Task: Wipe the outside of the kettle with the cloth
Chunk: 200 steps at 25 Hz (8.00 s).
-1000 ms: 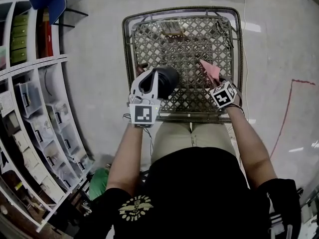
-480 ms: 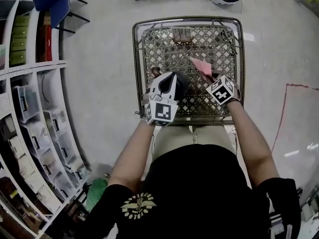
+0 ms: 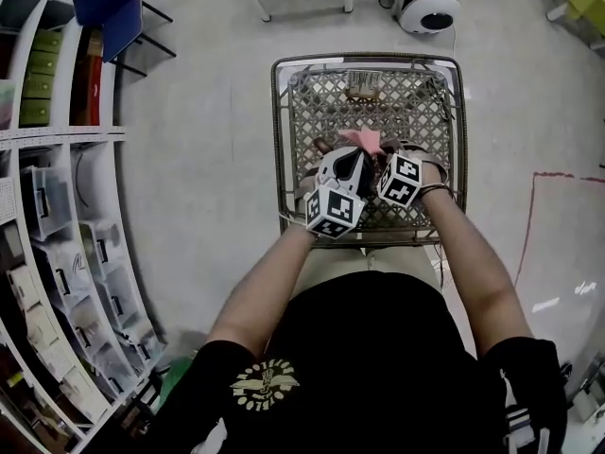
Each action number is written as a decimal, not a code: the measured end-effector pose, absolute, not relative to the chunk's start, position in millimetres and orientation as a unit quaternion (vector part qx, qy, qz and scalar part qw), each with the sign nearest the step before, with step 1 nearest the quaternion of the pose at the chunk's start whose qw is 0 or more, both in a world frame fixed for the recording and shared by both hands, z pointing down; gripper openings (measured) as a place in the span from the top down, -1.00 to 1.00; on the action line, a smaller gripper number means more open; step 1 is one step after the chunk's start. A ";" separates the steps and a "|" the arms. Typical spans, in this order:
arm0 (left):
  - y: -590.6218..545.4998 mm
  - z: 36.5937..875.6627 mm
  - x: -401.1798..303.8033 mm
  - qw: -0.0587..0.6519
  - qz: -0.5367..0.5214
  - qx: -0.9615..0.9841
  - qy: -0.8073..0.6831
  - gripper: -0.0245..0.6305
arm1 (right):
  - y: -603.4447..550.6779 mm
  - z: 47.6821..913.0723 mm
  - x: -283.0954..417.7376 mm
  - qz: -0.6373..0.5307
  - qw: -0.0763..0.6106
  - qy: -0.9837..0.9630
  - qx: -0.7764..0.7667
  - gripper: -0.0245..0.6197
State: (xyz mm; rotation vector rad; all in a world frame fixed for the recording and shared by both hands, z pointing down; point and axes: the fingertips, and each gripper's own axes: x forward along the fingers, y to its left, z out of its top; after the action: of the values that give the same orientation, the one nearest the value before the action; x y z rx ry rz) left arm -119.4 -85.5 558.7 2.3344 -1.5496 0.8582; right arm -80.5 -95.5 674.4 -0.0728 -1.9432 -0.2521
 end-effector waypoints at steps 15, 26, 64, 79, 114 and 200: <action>-81.6 556.8 -123.0 0.127 0.287 0.815 -0.488 0.90 | 10.6 659.4 -67.0 -0.012 0.548 -0.836 -0.016 0.84; -86.3 559.7 -121.3 0.137 0.285 0.816 -0.483 0.90 | 54.5 636.0 -105.3 0.042 0.488 -0.872 -0.010 0.84; -87.1 559.8 -128.4 0.131 0.300 0.774 -0.541 0.90 | -60.3 658.3 -87.7 -0.208 0.536 -0.802 -0.162 0.84; -85.8 557.6 -129.3 0.125 0.297 0.790 -0.521 0.90 | 52.7 668.0 -87.7 -0.071 0.507 -0.852 -0.112 0.84; -93.5 570.9 -105.7 0.167 0.301 0.787 -0.512 0.90 | -42.3 726.1 -50.0 -0.190 0.540 -0.790 -0.219 0.84; -86.9 555.1 -129.5 0.120 0.304 0.773 -0.544 0.90 | 16.9 746.9 -66.6 -0.115 0.544 -0.812 -0.176 0.84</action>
State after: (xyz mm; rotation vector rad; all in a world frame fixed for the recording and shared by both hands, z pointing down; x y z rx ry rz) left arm -129.5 -86.9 555.1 2.2588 -1.5883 0.8879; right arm -66.6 16.9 746.9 -0.4176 -1.9267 -0.2724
